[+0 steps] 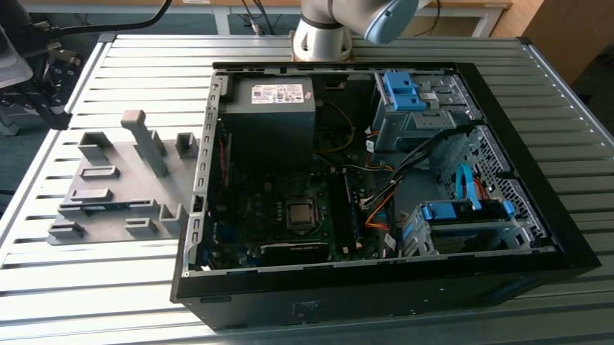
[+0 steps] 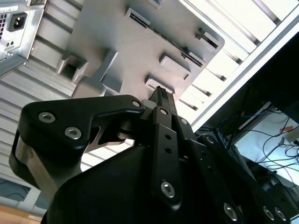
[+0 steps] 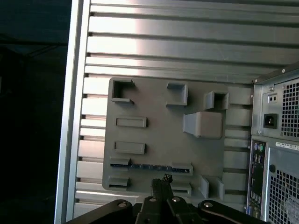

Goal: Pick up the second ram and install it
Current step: 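Pick up the second ram and move it above second insertion slot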

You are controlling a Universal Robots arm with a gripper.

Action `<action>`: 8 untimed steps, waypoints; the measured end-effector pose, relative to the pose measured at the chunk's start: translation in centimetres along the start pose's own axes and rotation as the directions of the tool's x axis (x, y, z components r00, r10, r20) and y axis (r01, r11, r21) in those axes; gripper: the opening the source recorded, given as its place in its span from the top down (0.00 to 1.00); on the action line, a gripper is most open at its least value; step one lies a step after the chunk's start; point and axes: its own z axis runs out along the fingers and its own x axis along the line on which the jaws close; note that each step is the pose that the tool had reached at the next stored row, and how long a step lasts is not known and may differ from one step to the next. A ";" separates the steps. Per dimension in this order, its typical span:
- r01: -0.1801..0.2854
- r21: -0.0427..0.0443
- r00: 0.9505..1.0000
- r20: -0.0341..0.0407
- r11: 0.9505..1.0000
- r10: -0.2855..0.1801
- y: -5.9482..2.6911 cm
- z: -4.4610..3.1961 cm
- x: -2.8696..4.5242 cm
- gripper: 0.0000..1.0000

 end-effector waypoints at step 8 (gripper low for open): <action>0.042 0.003 0.999 -0.002 0.999 -0.042 -0.40 0.03 0.16 0.89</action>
